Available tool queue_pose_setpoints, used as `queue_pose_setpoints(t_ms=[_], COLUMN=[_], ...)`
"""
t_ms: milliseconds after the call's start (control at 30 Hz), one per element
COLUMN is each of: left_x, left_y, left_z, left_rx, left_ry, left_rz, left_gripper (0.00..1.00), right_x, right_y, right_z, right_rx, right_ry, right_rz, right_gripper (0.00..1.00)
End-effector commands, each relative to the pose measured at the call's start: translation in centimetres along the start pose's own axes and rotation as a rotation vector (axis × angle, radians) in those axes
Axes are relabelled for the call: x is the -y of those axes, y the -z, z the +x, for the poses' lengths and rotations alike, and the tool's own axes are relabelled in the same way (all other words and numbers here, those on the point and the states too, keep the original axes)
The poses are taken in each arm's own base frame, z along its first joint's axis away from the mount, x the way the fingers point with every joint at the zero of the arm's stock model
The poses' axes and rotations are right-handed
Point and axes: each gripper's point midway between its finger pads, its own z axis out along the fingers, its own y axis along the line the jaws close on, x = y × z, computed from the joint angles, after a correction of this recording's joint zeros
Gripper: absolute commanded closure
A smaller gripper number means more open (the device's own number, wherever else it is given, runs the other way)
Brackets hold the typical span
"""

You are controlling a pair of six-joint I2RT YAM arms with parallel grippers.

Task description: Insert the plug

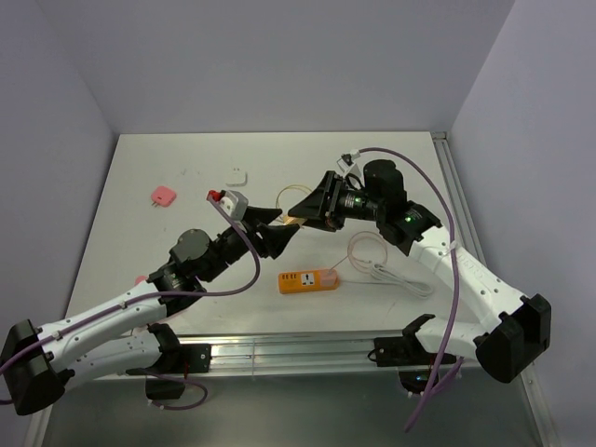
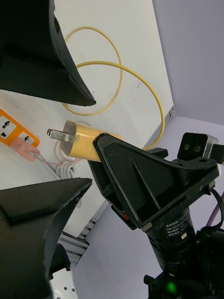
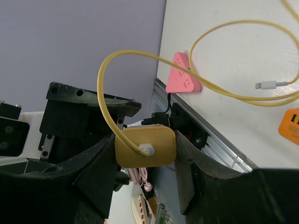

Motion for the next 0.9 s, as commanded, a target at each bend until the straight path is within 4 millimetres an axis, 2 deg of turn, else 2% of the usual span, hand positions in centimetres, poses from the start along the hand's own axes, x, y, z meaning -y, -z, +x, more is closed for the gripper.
queue_pose_setpoints(t_ms=[0,67,267,367,400,500,533,567,667,700,767,800,867], left_x=[0.6,1.1,1.2,1.3,1.3,1.3,1.6,1.6,1.4,1.4,1.9,1.4,2.2], left_y=[-0.5,-0.7,-1.1,-1.1,-1.1,-1.1,-1.1,-1.1,-0.9,-0.7,0.1,0.4,1.5], left_z=[-1.7,-1.4,-0.7,-0.8,-0.8,-0.8,-0.6,-0.5,-0.2,-0.2,-0.4,-0.7,-1.3], left_rx=[0.042,0.029,0.003,0.003,0.005,0.003,-0.010,-0.024,-0.044,-0.046,-0.047,-0.045,-0.046], left_ry=[-0.014,-0.004,0.017,0.021,0.024,0.026,0.024,0.025,0.032,0.034,0.049,0.059,0.101], left_rz=[0.015,0.038,0.045,0.045,0.045,0.045,0.060,0.057,0.048,0.051,0.083,0.079,0.145], left_gripper=[0.38,0.43,0.36,0.42,0.46,0.74,0.98,1.00,1.00,1.00,1.00,1.00,1.00], right_x=[-2.6,-2.7,-3.5,-3.8,-3.9,-4.4,-4.3,-4.4,-4.2,-4.3,-4.1,-4.0,-3.8], right_y=[1.1,1.1,1.5,1.6,1.6,1.8,1.8,1.8,1.9,2.0,2.1,2.1,2.1], right_z=[-0.1,-0.1,0.0,0.1,0.3,0.6,0.6,0.6,0.6,0.5,0.6,0.6,0.8], right_rx=[0.013,0.011,0.007,0.005,-0.003,-0.022,-0.022,-0.021,-0.015,-0.012,-0.014,-0.014,-0.024], right_ry=[0.047,0.048,0.059,0.062,0.063,0.080,0.082,0.088,0.118,0.144,0.156,0.179,0.191], right_rz=[-0.097,-0.100,-0.128,-0.142,-0.149,-0.176,-0.176,-0.178,-0.163,-0.164,-0.152,-0.149,-0.150], right_gripper=[1.00,1.00,1.00,1.00,1.00,1.00,1.00,0.99,0.86,0.73,0.56,0.42,0.31])
